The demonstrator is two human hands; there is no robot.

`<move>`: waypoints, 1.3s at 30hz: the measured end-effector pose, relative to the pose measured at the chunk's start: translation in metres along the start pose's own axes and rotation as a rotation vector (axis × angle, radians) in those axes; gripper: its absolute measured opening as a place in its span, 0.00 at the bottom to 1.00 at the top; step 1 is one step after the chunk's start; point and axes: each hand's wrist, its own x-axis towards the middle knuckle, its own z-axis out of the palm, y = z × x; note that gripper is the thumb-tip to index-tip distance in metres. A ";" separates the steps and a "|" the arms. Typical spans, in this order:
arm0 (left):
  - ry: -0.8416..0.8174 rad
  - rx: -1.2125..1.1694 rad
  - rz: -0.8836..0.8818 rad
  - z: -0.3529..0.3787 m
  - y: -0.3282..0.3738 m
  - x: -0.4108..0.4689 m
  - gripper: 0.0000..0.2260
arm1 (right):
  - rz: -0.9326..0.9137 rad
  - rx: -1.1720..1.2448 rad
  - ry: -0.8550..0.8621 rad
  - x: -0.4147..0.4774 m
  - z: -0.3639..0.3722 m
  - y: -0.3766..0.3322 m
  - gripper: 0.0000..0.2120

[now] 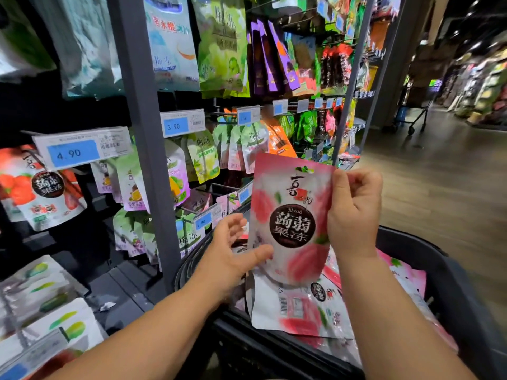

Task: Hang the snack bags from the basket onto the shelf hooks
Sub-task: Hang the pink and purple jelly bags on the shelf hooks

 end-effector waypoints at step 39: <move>0.258 -0.503 -0.150 -0.054 -0.013 -0.065 0.30 | 0.175 -0.563 -0.869 -0.026 -0.013 0.072 0.17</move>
